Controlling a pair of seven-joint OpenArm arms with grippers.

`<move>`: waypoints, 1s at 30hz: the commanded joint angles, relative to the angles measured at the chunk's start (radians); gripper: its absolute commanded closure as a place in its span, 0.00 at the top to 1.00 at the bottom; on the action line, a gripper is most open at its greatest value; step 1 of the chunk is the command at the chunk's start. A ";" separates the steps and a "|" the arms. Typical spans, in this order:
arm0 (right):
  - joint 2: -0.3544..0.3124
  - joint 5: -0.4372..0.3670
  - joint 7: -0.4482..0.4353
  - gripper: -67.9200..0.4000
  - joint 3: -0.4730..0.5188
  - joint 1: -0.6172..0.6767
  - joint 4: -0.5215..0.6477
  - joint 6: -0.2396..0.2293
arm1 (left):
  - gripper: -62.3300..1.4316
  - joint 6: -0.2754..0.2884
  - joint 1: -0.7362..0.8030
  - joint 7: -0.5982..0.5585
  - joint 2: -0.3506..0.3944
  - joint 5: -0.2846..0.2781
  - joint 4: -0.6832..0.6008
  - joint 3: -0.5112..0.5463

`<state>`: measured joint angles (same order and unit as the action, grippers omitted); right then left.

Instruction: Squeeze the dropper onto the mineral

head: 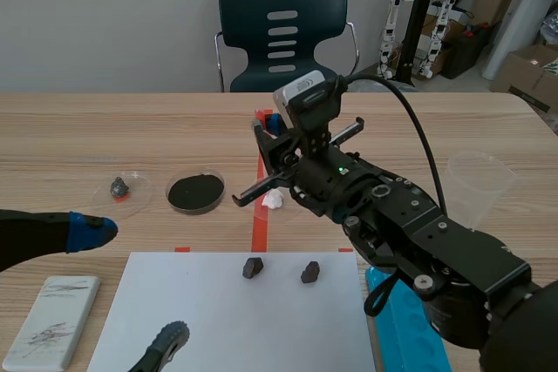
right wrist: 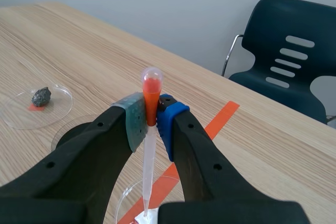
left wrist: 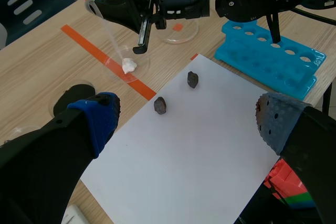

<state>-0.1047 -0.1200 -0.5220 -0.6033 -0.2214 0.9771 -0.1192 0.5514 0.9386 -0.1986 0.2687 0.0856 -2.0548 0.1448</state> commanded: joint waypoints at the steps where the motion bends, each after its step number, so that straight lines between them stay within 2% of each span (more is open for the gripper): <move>1: 0.010 -0.003 -0.020 0.08 0.006 -0.025 0.009 0.000 | 0.87 -0.002 0.006 -0.014 -0.002 -0.014 -0.007 0.002; 16: 0.008 -0.003 -0.024 0.05 0.006 -0.025 0.009 0.000 | 0.87 -0.002 0.006 -0.014 -0.002 -0.014 -0.007 0.002; 20: 0.008 -0.002 -0.023 0.05 0.006 -0.025 0.009 0.026 | 0.87 -0.002 0.006 -0.014 -0.002 -0.014 -0.007 0.002; 30: 0.008 0.001 -0.023 0.03 0.006 -0.025 0.009 0.026 | 0.87 -0.002 0.006 -0.014 -0.002 -0.014 -0.007 0.002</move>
<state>-0.1051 -0.1192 -0.5232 -0.6033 -0.2214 0.9771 -0.0925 0.5514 0.9386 -0.1986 0.2687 0.0856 -2.0548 0.1448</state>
